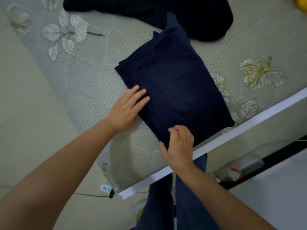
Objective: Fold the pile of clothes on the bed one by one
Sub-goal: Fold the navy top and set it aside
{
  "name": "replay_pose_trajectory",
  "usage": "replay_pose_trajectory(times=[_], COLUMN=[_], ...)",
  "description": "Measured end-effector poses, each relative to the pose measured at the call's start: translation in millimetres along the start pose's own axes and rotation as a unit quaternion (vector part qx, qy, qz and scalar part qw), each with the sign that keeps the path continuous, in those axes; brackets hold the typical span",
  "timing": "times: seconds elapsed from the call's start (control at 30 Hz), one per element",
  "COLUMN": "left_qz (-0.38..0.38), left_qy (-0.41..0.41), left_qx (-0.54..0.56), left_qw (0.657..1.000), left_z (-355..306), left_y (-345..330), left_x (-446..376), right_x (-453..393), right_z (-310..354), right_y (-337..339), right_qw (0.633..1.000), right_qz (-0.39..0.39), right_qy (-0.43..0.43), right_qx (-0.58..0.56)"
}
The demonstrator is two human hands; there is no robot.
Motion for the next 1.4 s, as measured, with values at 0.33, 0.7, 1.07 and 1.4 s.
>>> replay_pose_trajectory(times=[0.33, 0.7, 1.07, 1.4], left_qz=[0.209, 0.228, 0.15, 0.097], left_qy=[0.018, 0.077, 0.005, -0.042], left_qx=[-0.022, -0.045, -0.107, -0.198], left_qw=[0.978, 0.97, 0.983, 0.974], left_z=[10.1, -4.0, -95.3, -233.0], left_y=[-55.7, -36.7, 81.3, 200.7], left_x=[-2.8, -25.1, -145.0, -345.9], right_x=[-20.3, -22.1, -51.4, -91.1], right_z=[4.3, -28.3, -105.5, -228.4], right_y=[-52.5, -24.5, 155.2, 383.9], right_qw=[0.963, 0.98, 0.995, 0.994], right_qz=[0.185, 0.183, 0.08, -0.006], right_qy=[-0.131, -0.081, -0.056, -0.056], right_qx=[0.148, -0.006, 0.038, 0.089])
Point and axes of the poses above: each hand's wrist, its own x-axis away from the middle knuckle, its own y-axis out of the back of the hand, z = x × y, the point moved 8 cm from there along -x, towards the middle knuckle, and after that the axes turned 1 degree about -z, right-handed, at the moved point
